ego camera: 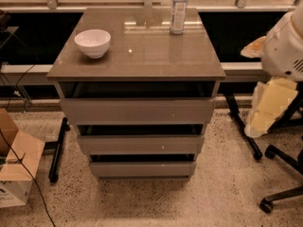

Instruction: Open bottom drawer

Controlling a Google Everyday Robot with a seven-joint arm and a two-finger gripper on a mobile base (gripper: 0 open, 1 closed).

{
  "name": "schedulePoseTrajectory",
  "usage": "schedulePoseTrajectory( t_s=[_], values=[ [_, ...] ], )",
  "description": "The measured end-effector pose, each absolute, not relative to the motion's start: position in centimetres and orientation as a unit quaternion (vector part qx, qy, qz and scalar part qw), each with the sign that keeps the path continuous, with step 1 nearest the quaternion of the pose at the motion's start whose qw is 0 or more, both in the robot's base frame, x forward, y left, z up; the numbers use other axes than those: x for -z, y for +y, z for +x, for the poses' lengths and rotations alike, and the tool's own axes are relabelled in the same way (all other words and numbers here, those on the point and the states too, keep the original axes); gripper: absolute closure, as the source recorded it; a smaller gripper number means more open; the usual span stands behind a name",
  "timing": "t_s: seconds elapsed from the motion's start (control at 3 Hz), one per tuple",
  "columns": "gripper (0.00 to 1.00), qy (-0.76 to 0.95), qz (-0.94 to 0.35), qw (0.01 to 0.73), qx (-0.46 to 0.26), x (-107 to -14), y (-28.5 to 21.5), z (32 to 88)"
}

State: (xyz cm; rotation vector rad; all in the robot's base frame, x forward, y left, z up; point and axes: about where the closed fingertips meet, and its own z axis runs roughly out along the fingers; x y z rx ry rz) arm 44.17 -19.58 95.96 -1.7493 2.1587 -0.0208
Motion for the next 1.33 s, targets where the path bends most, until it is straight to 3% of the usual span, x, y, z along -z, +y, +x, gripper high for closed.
schedulePoseTrajectory(
  t_s=[0.67, 1.0, 1.33],
  values=[
    [0.00, 0.743, -0.617, 0.238, -0.103, -86.1, -14.3, 46.9],
    [0.00, 0.767, -0.577, 0.219, -0.174, -80.1, -12.9, 49.3],
    [0.00, 0.770, -0.572, 0.211, -0.186, -78.7, -12.9, 49.5]
  ],
)
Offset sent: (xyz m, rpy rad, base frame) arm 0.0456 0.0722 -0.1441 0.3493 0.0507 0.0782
